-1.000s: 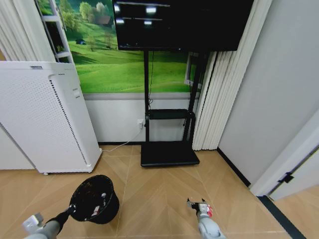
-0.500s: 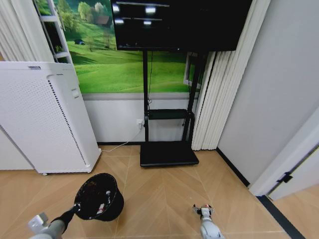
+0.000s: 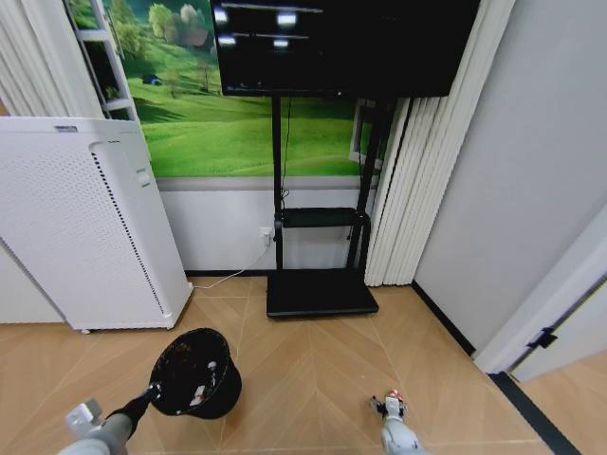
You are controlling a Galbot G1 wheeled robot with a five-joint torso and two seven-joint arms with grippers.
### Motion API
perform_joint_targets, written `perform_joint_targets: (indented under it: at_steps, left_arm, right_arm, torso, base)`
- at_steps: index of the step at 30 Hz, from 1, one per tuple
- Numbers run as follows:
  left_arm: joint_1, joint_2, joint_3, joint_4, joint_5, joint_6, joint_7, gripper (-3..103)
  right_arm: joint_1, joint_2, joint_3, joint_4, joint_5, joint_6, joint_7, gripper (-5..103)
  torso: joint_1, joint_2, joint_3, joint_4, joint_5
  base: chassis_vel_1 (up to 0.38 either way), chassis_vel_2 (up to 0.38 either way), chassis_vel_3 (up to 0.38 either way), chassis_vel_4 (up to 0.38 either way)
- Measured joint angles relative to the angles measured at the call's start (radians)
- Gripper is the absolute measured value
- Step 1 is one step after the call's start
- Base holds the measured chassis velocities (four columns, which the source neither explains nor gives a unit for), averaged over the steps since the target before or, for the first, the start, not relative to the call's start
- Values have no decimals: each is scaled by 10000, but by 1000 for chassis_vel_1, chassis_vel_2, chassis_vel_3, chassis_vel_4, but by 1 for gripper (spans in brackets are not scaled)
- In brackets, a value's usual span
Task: Pick up the trash bin and place the garbage on the floor into it.
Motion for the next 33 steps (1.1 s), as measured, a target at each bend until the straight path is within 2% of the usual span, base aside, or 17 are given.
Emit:
perform_joint_targets:
  at_steps: [1,3,5,6,7,8,9,11,13,18,26,29,31,32,33]
  left_arm:
    - [0,0,0,0,0,0,0,4]
    - [-40,-125,207,-29,154,-30,-44,4]
    - [-65,-142,256,-28,186,-41,-56,4]
    - [-113,-143,303,-8,197,-50,-68,4]
    - [-170,-128,331,23,202,-63,-88,4]
    - [-170,-128,331,23,202,-63,-88,4]
    - [-223,-102,350,38,196,-67,-122,4]
    - [-255,-84,356,38,186,-68,-137,4]
    - [-312,-61,384,33,167,-71,-149,4]
    - [-335,-72,425,39,167,-75,-160,4]
    - [-346,-70,412,133,167,-76,-156,4]
    - [-427,-8,456,190,168,-76,-145,4]
    - [-647,155,703,238,180,-83,-151,4]
    - [-1120,400,1181,355,207,-85,-218,4]
    - [-1120,400,1181,355,207,-85,-218,4]
  right_arm:
    - [0,0,0,0,0,0,0,79]
    - [-136,-88,27,174,351,-36,5,68]
    - [-182,-109,42,205,405,-35,2,68]
    - [-226,-131,67,221,464,-22,-3,57]
    - [-269,-155,88,234,537,-6,-10,51]
    - [-269,-155,88,234,537,-6,-10,51]
    - [-305,-179,103,251,623,3,-14,46]
    - [-336,-200,114,284,697,4,-16,46]
    - [-417,-237,132,410,830,4,-32,26]
    - [-649,-299,209,842,1011,-58,-35,21]
    - [-879,-384,338,1308,1155,-163,-29,21]
    - [-939,-406,638,1595,970,164,-231,20]
    - [-1226,-600,942,2382,866,293,-461,19]
    - [-1789,-933,1255,3789,1085,160,-597,19]
    - [-1789,-933,1255,3789,1085,160,-597,19]
  torso:
    - [0,0,0,0,0]
    - [0,0,-1,0,-1]
    - [0,0,-1,0,-1]
    - [0,1,-1,0,0]
    - [0,1,-2,0,1]
    - [0,1,-2,0,1]
    - [0,1,-2,-1,0]
    - [0,1,-2,-2,0]
    - [0,1,-1,-2,7]
    - [0,0,2,-3,13]
    - [1,-1,3,-4,19]
    - [2,-3,3,-2,22]
    - [2,-3,4,3,14]
    - [3,-3,2,-2,17]
    - [3,-3,2,-2,17]
  base:
    - [0,0,0,0]
    - [0,0,0,0]
    - [0,0,0,0]
    - [0,0,0,0]
    - [0,0,0,0]
    - [0,0,0,0]
    - [0,0,0,0]
    - [0,0,0,0]
    - [0,0,0,0]
    - [0,0,0,0]
    - [0,0,0,0]
    - [0,0,0,0]
    - [0,0,0,0]
    - [0,0,0,0]
    - [0,0,0,0]
